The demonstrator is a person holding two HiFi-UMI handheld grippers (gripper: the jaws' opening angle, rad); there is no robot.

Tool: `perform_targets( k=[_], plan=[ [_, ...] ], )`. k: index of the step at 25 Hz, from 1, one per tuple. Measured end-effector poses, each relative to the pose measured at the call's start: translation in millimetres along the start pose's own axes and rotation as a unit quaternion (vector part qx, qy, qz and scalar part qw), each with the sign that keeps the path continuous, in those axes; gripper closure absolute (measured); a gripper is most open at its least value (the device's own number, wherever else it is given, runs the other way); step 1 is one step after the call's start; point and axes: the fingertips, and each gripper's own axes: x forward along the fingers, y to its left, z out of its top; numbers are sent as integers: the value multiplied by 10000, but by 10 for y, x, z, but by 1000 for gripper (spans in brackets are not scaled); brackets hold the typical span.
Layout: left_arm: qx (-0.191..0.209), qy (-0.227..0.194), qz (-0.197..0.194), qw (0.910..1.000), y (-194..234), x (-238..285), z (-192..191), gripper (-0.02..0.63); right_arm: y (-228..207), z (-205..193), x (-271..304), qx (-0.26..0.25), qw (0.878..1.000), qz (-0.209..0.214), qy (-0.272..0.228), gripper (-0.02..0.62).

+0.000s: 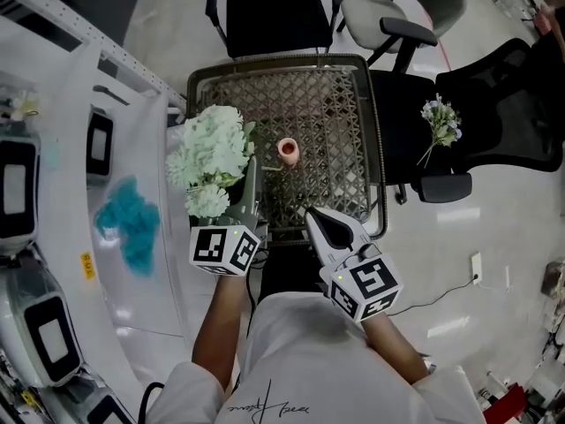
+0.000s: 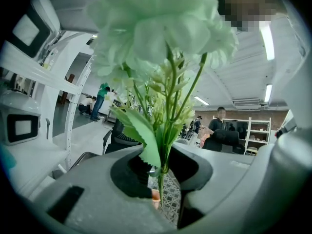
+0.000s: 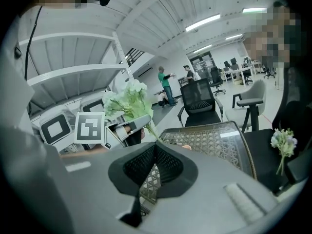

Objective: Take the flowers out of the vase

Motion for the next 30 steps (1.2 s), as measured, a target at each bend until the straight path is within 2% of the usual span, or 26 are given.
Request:
perform_targets(
  k=[19,30],
  plan=[
    [151,-141,-205,9996,-482,-366,169,518,130,189,-363,-443,9985,50,-330,590],
    [179,-189,-171,9995,-704,-627,182,519,153,226,-588,-646,9968,73,-459,591]
  ],
)
